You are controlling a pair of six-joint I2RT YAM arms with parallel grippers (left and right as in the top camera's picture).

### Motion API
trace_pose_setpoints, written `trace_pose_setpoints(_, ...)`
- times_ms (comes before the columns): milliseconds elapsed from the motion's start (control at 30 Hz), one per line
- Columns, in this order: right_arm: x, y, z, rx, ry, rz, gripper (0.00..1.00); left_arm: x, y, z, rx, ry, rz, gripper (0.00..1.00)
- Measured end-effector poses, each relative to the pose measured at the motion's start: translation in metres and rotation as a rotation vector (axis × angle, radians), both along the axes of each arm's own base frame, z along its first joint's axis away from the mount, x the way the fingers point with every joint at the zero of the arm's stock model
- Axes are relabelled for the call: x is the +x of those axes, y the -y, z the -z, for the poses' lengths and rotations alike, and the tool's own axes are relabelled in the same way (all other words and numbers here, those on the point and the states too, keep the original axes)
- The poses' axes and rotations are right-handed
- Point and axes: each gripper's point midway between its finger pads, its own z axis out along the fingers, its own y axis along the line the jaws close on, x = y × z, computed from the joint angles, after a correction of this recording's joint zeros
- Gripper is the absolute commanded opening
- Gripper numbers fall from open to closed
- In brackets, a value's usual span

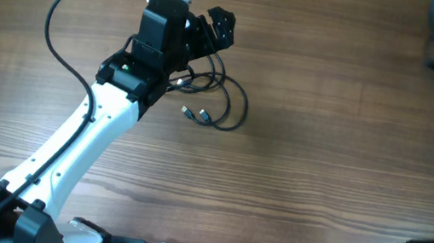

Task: Untangle cables
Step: 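Pull a single cable away to the right with the right gripper, then lay the separated cable down and return the right gripper upward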

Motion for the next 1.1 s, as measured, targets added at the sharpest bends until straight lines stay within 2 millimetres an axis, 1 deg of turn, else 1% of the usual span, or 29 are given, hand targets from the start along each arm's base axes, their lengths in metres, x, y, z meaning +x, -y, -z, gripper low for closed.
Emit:
trace_pose_setpoints(67,0.002,0.030,0.005,-0.012,0.017,0.024,0.04,-0.003,-0.002,0.006,0.011,-0.025,-0.002,1.00)
trace_pose_setpoints(100,0.006,0.049,0.017,-0.012,0.008,0.040,0.04,-0.005,-0.002,0.011,0.019,-0.044,-0.003,1.00)
trace_pose_setpoints(133,0.012,0.063,0.028,-0.012,0.008,0.050,0.04,-0.004,-0.003,0.013,0.022,-0.048,-0.005,0.99)
trace_pose_setpoints(167,0.020,0.077,0.044,-0.011,-0.005,0.058,0.04,-0.003,-0.002,0.013,0.021,-0.045,-0.005,1.00)
trace_pose_setpoints(200,0.029,0.087,0.064,-0.011,-0.038,0.060,0.04,-0.002,-0.002,0.012,0.018,-0.039,-0.005,0.99)
trace_pose_setpoints(233,0.037,0.097,0.092,0.007,-0.086,0.064,0.04,-0.001,-0.001,0.010,0.015,-0.029,-0.005,0.99)
trace_pose_setpoints(300,0.052,0.108,0.171,0.096,-0.241,0.058,0.04,0.000,-0.001,0.008,0.012,-0.023,-0.005,0.99)
trace_pose_setpoints(333,0.053,0.111,0.210,0.160,-0.313,0.060,0.05,0.000,-0.001,0.008,0.012,-0.023,-0.005,1.00)
trace_pose_setpoints(367,0.052,0.113,0.241,0.213,-0.371,0.062,0.08,0.000,-0.001,0.008,0.012,-0.023,-0.005,1.00)
trace_pose_setpoints(400,0.048,0.113,0.273,0.273,-0.439,0.061,0.21,0.000,-0.001,0.008,0.012,-0.023,-0.005,1.00)
trace_pose_setpoints(433,0.044,0.113,0.288,0.305,-0.470,0.062,0.45,0.000,-0.001,0.008,0.012,-0.023,-0.005,1.00)
trace_pose_setpoints(467,0.040,0.113,0.299,0.332,-0.498,0.064,0.80,0.000,-0.001,0.008,0.012,-0.023,-0.005,1.00)
trace_pose_setpoints(500,0.037,0.113,0.304,0.353,-0.510,0.067,1.00,0.000,-0.001,0.008,0.012,-0.023,-0.005,1.00)
trace_pose_setpoints(567,0.033,0.110,0.311,0.382,-0.532,0.064,1.00,0.000,-0.001,0.008,0.012,-0.023,-0.005,1.00)
trace_pose_setpoints(600,0.029,0.105,0.320,0.416,-0.564,0.057,1.00,0.000,-0.001,0.008,0.012,-0.023,-0.005,1.00)
trace_pose_setpoints(667,0.020,0.096,0.327,0.487,-0.590,0.061,1.00,0.000,-0.001,0.008,0.012,-0.023,-0.005,1.00)
trace_pose_setpoints(733,0.014,0.088,0.316,0.527,-0.586,0.052,1.00,0.000,-0.001,0.008,0.012,-0.022,-0.005,1.00)
trace_pose_setpoints(767,0.010,0.084,0.307,0.546,-0.580,0.048,1.00,0.000,-0.001,0.008,0.012,-0.023,-0.005,1.00)
trace_pose_setpoints(833,-0.006,0.066,0.281,0.618,-0.570,0.029,1.00,0.000,-0.001,0.008,0.012,-0.022,-0.005,1.00)
trace_pose_setpoints(900,-0.020,0.048,0.264,0.680,-0.577,-0.001,1.00,0.000,-0.001,0.008,0.012,-0.023,-0.006,1.00)
trace_pose_setpoints(933,-0.028,0.035,0.263,0.728,-0.602,-0.023,1.00,0.000,-0.001,0.008,0.013,-0.024,-0.005,1.00)
trace_pose_setpoints(967,-0.032,0.023,0.265,0.770,-0.625,-0.056,1.00,-0.001,-0.002,0.011,0.017,-0.035,-0.005,1.00)
trace_pose_setpoints(1000,-0.031,0.003,0.269,0.821,-0.652,-0.118,1.00,-0.004,-0.003,0.015,0.024,-0.052,-0.006,1.00)
trace_pose_setpoints(1033,-0.031,-0.002,0.270,0.832,-0.656,-0.130,1.00,-0.005,-0.003,0.017,0.028,-0.061,-0.006,1.00)
trace_pose_setpoints(1067,-0.025,-0.029,0.270,0.862,-0.676,-0.216,1.00,-0.006,-0.004,0.019,0.032,-0.072,-0.006,1.00)
trace_pose_setpoints(1100,-0.018,-0.055,0.270,0.865,-0.701,-0.288,1.00,-0.007,-0.006,0.021,0.036,-0.083,-0.009,0.94)
